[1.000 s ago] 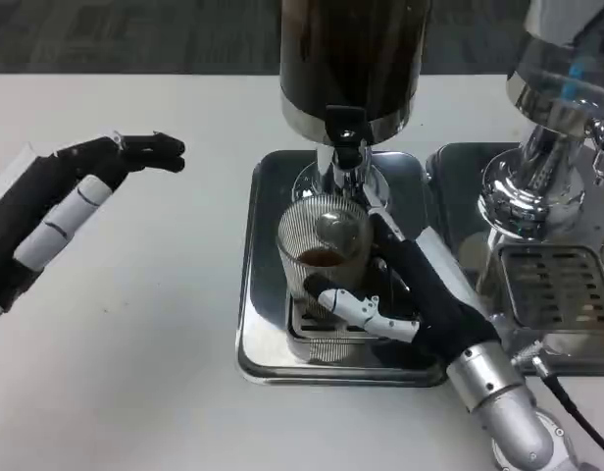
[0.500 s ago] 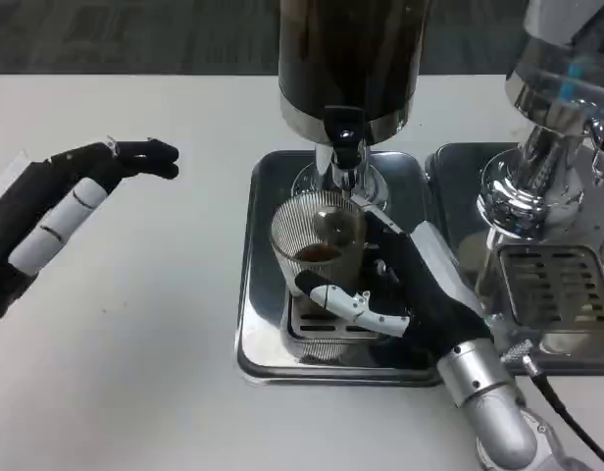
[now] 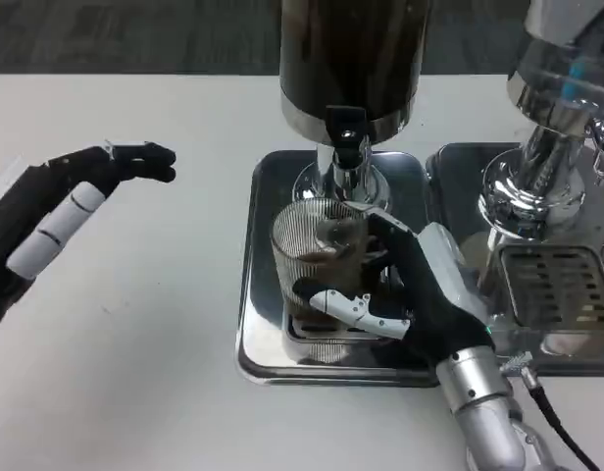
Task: Grasp the cup under the faucet to collect the drink, then remove the cup.
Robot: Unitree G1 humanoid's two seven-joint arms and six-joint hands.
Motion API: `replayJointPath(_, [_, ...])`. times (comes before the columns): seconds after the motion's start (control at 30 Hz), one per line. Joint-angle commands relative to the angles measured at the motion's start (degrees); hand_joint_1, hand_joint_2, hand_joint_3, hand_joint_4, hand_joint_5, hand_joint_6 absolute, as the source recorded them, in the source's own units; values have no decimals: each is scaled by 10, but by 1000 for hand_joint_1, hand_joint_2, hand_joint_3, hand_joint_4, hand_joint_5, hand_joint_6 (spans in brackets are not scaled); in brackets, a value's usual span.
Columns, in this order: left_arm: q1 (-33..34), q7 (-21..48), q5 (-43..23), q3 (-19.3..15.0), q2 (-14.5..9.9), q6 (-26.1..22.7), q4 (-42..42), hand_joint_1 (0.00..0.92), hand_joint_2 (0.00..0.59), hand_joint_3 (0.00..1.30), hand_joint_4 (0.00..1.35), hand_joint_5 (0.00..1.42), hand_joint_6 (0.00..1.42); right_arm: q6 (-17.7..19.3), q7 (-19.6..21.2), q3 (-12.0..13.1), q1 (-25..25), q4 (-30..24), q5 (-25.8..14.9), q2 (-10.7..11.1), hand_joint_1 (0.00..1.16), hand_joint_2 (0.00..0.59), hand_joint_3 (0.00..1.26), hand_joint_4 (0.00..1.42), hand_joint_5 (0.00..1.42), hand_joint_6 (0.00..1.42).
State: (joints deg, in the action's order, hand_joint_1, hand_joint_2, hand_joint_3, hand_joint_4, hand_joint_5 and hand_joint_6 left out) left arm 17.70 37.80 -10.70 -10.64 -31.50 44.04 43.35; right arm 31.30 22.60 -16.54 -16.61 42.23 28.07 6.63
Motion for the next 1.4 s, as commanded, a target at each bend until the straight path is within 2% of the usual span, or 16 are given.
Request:
replayJointPath(0.03, [-6,-3,4,-1,-4,-3,-7,0,221,395,376,265,168,7,24,-2,18,13,4,-4,585,233,405,555,644,844])
replayJointPath(0.2, [-4,-3,4,-1,-3,-4,-6,0,223,393,376,265,168,17,48,-1,23,18,6,-7,613,230,455,621,723,959])
replayJointPath(0.63, [3,-2,4,5,4,-4,-4,0,225,387,376,265,168,34,118,10,47,-5,24,2,614,237,502,663,782,1041])
replayJointPath(0.97, [15,4,8,17,12,-1,4,0,222,384,376,265,168,29,136,29,77,-44,25,15,618,239,519,680,798,1079])
replayJointPath(1.4, [38,3,24,44,22,-1,20,0,218,366,357,255,168,30,149,45,85,-56,30,9,626,243,553,726,836,1136])
